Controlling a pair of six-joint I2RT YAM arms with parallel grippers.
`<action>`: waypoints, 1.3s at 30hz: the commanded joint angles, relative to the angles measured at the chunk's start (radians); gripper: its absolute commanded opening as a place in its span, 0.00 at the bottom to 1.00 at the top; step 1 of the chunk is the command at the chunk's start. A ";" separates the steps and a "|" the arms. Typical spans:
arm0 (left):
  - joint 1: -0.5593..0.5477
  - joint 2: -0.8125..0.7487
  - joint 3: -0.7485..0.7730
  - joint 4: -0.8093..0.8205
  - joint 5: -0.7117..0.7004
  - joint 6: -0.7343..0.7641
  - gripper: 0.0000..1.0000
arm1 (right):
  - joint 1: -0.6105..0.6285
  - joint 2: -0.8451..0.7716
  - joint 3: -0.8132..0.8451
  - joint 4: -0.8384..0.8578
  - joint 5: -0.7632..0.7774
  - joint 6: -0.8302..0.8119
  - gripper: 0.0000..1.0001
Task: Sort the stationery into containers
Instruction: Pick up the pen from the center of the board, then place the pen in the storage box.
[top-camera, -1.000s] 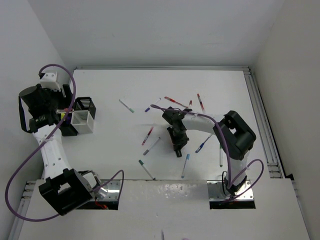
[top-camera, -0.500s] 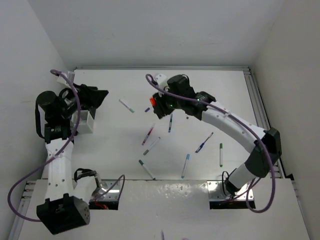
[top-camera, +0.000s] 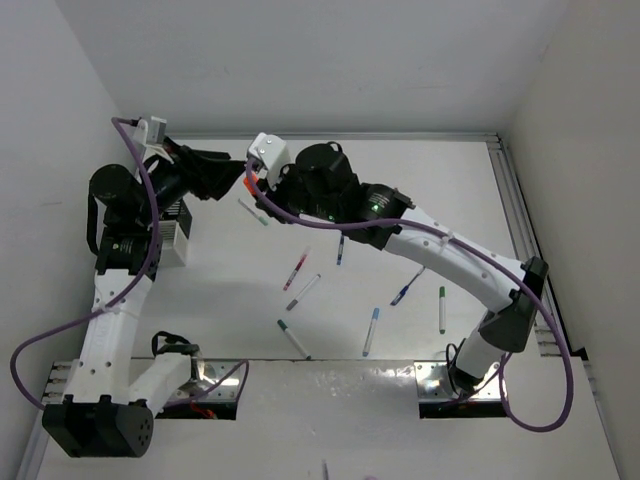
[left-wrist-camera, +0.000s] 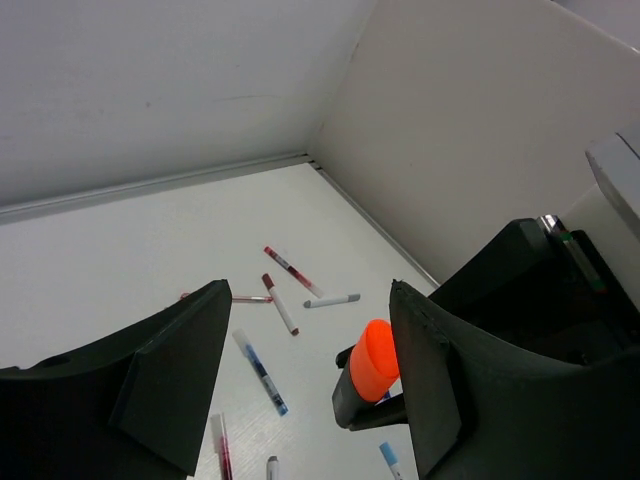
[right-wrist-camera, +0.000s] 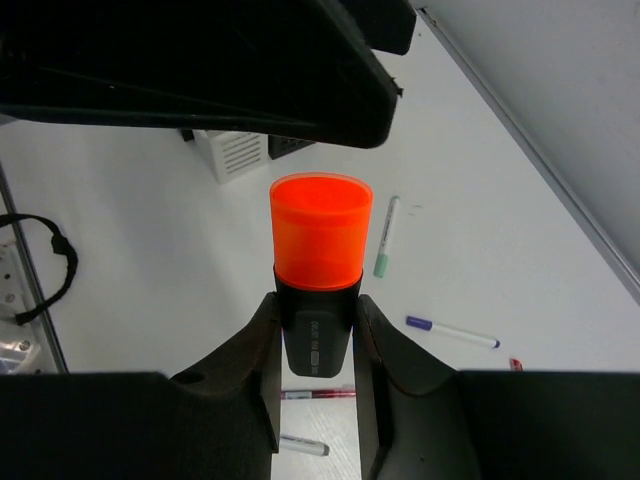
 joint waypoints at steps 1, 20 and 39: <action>-0.010 -0.016 0.028 -0.003 -0.010 0.000 0.70 | 0.017 0.002 0.006 0.020 0.068 -0.039 0.00; -0.084 0.023 -0.047 -0.110 -0.024 0.118 0.48 | 0.040 0.043 0.076 0.058 0.105 -0.030 0.00; 0.155 0.227 0.347 -0.773 -0.706 0.718 0.00 | -0.383 -0.185 -0.308 -0.034 -0.280 0.197 0.73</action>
